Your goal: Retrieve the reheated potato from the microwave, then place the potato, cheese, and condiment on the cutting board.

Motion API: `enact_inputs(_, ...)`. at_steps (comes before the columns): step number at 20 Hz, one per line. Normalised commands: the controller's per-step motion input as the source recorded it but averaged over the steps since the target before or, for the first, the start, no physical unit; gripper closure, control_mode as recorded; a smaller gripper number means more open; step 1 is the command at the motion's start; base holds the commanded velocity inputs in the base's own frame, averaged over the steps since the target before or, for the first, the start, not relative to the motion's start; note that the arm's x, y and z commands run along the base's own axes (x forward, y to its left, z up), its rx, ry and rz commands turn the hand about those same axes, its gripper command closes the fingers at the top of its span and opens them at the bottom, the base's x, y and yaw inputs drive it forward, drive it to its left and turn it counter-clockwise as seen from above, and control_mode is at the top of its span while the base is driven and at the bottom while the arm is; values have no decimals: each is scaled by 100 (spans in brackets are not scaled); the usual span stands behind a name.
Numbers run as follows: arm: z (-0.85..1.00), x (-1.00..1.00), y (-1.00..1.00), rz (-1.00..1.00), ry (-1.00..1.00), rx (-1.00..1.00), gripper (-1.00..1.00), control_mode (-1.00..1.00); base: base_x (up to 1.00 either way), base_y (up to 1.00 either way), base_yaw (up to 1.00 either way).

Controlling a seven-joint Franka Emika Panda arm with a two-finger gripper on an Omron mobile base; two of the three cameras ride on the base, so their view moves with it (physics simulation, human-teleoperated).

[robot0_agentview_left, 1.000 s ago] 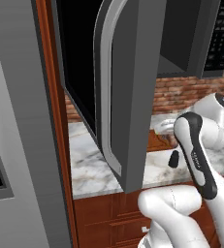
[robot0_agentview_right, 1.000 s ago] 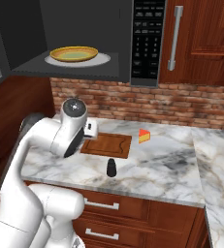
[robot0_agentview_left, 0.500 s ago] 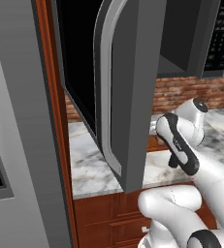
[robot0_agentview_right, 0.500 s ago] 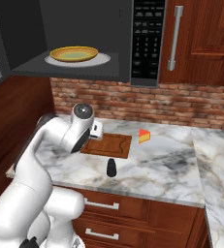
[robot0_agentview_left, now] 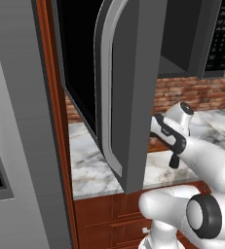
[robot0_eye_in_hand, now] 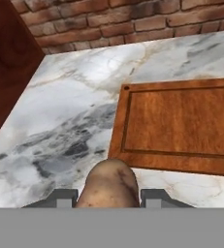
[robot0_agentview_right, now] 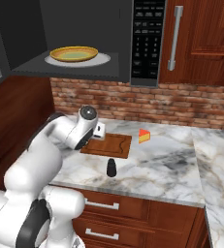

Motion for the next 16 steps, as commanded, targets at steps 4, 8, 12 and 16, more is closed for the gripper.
enact_inputs(4, -38, 48, 0, 0, 0, 0, 100, -100, 0, 0, 0)
enact_inputs(8, -40, 45, -1, 0, 0, 0, 100, -100, 0, 0, 0)
enact_inputs(12, -21, 40, 0, 0, 2, 0, 100, -100, 0, 0, 0)
enact_inputs(16, -7, 28, 0, 0, 6, 0, 100, -100, 0, 0, 0)
